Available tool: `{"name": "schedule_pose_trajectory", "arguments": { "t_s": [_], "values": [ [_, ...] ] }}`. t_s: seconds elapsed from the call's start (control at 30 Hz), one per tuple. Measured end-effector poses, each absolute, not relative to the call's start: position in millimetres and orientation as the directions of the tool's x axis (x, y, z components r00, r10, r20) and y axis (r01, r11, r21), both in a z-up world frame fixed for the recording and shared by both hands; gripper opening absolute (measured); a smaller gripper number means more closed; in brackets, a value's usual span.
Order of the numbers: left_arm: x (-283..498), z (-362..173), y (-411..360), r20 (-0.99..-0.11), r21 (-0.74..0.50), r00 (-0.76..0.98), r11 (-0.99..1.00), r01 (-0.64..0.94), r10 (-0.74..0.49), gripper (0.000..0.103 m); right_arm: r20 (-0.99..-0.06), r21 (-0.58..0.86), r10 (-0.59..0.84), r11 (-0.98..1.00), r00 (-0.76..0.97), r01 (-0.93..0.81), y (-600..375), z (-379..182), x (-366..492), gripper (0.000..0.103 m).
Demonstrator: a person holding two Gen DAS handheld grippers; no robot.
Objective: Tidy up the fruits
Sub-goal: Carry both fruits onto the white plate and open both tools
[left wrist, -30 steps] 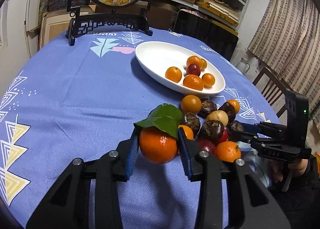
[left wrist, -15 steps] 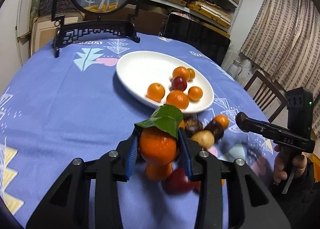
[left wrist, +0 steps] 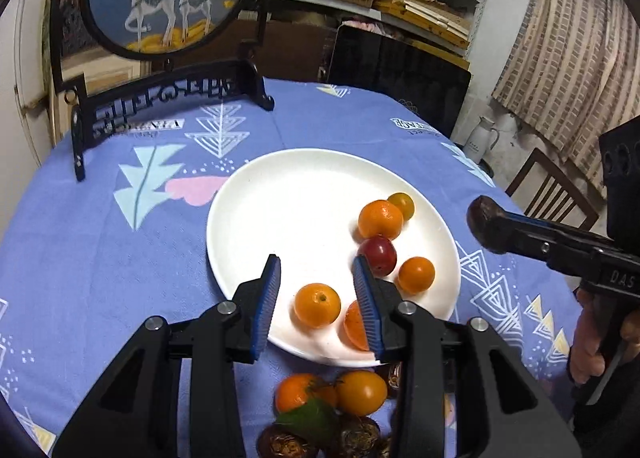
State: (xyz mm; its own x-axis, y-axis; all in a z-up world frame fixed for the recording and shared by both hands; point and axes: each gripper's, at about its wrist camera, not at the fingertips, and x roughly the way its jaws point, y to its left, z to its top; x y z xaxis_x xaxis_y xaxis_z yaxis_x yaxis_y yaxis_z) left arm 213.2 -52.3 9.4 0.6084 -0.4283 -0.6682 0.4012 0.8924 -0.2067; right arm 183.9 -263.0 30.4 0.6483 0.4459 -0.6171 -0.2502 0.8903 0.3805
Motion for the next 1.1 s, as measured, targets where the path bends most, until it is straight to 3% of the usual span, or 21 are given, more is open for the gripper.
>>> {"name": "schedule_pose_trajectory", "arguments": {
  "t_s": [0.17,0.33,0.43,0.5,0.57,0.63,0.7,0.97,1.1],
  "values": [
    [176,4,-43,-0.675,-0.158,0.594,0.872,0.464,-0.438,0.037,-0.604,0.37,0.465,0.883,0.647,-0.289,-260,27,164,0.041],
    [151,-29,-39,-0.749,-0.096,0.535,0.863,0.496,-0.39,0.038,-0.611,0.379,0.482,0.875,0.628,-0.303,-260,12,140,0.041],
    [161,-45,-39,-0.772,-0.109,0.505,0.863,0.493,-0.386,0.045,-0.611,0.395,0.486,0.871,0.625,-0.291,-262,7,132,0.041],
    [172,-57,-40,-0.79,-0.116,0.488,0.873,0.474,-0.37,0.058,-0.61,0.405,0.489,0.869,0.624,-0.285,-264,6,127,0.041],
    [176,-63,-41,-0.803,-0.12,0.471,0.874,0.472,-0.364,0.055,-0.605,0.399,0.484,0.871,0.633,-0.285,-268,9,119,0.041],
    [173,-62,-44,-0.798,-0.112,0.47,0.859,0.499,-0.377,0.04,-0.602,0.395,0.478,0.874,0.639,-0.282,-272,12,114,0.041],
    [165,-58,-49,-0.782,-0.06,0.511,0.859,0.508,-0.357,0.039,-0.601,0.389,0.47,0.878,0.647,-0.277,-276,15,110,0.041],
    [152,-2,-44,-0.662,-0.106,0.601,0.85,0.517,-0.448,0.039,-0.607,0.322,0.443,0.896,0.66,-0.306,-271,35,118,0.041],
    [191,4,-53,-0.675,-0.131,0.591,0.86,0.493,-0.442,0.04,-0.605,0.328,0.447,0.894,0.659,-0.306,-260,45,162,0.041]
  ]
}}
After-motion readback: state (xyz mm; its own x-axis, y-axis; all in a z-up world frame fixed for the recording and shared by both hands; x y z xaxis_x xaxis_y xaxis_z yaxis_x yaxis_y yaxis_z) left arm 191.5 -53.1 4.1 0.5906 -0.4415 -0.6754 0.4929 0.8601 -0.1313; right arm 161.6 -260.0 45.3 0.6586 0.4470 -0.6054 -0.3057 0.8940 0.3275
